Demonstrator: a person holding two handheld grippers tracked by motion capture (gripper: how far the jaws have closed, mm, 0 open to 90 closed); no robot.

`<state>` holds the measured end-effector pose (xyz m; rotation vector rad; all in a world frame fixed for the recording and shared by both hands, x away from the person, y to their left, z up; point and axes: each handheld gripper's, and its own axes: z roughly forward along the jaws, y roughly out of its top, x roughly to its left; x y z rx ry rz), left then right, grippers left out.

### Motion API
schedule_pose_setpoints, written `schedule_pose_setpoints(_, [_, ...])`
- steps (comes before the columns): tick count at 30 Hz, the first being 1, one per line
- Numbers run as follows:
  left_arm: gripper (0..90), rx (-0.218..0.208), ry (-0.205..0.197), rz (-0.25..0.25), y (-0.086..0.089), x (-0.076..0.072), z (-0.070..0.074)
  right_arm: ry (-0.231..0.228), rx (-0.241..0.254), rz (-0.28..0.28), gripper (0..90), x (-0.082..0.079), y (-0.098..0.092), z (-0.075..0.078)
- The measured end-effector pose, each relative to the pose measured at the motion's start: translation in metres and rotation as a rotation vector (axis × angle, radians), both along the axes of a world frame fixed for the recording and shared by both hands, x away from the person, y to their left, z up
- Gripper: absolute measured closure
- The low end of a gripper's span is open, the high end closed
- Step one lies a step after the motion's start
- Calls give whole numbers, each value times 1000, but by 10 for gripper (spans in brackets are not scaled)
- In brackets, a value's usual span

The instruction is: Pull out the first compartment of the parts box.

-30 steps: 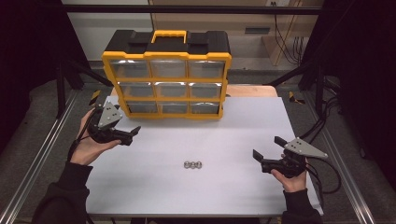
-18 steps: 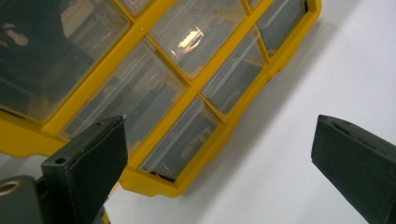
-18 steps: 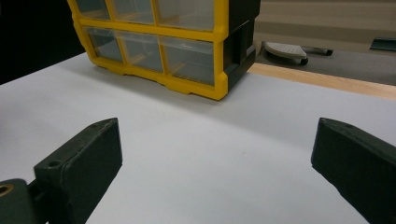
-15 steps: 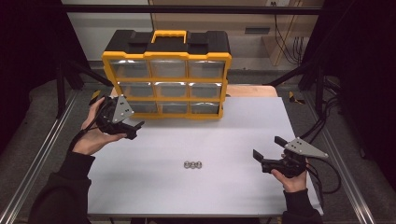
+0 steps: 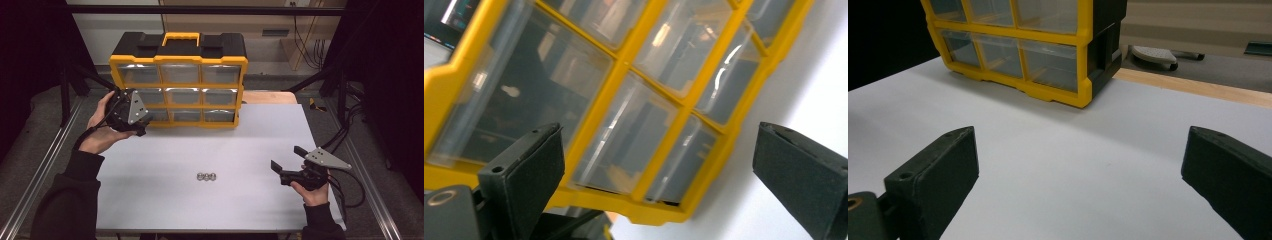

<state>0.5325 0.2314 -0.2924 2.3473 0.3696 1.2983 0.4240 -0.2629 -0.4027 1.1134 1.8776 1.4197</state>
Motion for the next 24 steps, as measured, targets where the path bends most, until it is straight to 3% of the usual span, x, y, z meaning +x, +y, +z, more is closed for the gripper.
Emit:
schedule_pose_setpoints(5, [59,42,-35,4,-2,6,4,-1,0,1,23,0,0,0])
schedule_pose_setpoints(11, [68,55,-68,20,1,16,6,2,3,3,22,-1,0,1])
schedule_pose_setpoints(19, [89,118,-85,31,6,29,10,-4,1,5,22,0,-1,1])
schedule_pose_setpoints(24, [111,112,-105,9,6,34,12,-4,0,6,22,0,-1,1])
